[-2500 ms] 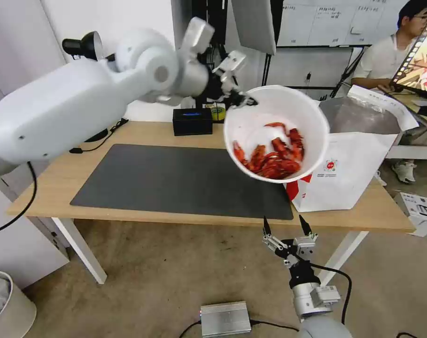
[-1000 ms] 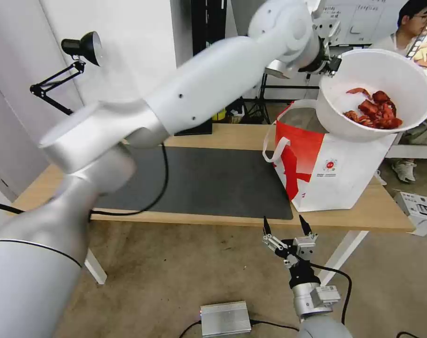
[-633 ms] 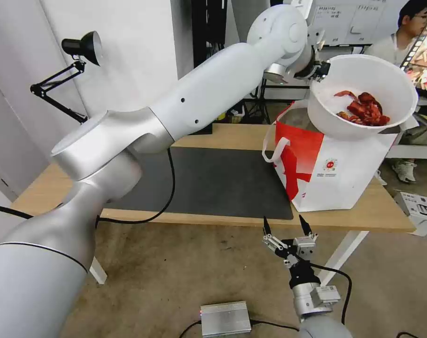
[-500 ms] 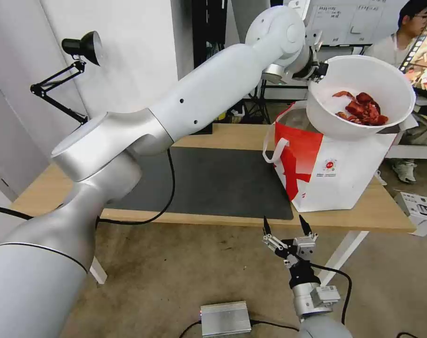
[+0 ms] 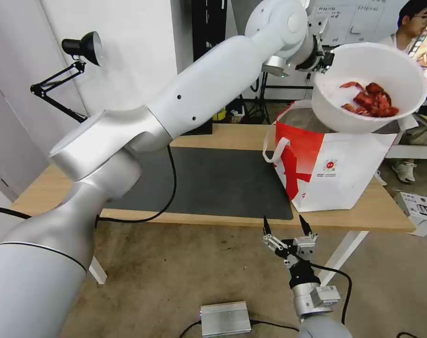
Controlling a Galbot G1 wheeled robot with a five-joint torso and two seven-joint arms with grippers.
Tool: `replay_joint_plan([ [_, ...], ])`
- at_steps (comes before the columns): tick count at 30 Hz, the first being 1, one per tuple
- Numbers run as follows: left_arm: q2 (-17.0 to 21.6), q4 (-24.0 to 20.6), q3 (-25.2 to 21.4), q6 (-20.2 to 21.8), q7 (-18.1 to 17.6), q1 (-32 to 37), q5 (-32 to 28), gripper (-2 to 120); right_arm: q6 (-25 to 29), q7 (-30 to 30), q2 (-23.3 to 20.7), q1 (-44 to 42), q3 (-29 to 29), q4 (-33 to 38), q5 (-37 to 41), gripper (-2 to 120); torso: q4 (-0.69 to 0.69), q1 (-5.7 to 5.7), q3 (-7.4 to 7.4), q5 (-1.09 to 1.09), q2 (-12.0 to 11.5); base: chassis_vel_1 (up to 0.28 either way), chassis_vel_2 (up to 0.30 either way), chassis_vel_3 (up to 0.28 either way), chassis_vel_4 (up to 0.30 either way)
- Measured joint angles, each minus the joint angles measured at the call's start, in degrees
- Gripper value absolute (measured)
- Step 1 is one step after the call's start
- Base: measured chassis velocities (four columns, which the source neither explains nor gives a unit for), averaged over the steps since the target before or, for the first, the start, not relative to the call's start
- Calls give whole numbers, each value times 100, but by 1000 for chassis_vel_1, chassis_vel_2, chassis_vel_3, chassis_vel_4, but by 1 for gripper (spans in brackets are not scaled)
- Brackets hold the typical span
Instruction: Pick up the trash from the table and place it into the takeout bag.
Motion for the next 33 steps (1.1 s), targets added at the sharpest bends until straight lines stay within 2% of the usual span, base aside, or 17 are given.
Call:
replay_joint_plan([
  [19, -5, 109, 131, -275, 127, -148, 97, 0, 0, 0, 0, 0, 0, 0, 0, 100, 0, 0, 0, 0, 0, 0, 0, 0, 0],
  [33, -2, 410, 225, -484, 238, 160, 480, 0, 0, 0, 0, 0, 0, 0, 0, 100, 0, 0, 0, 0, 0, 0, 0, 0, 0],
])
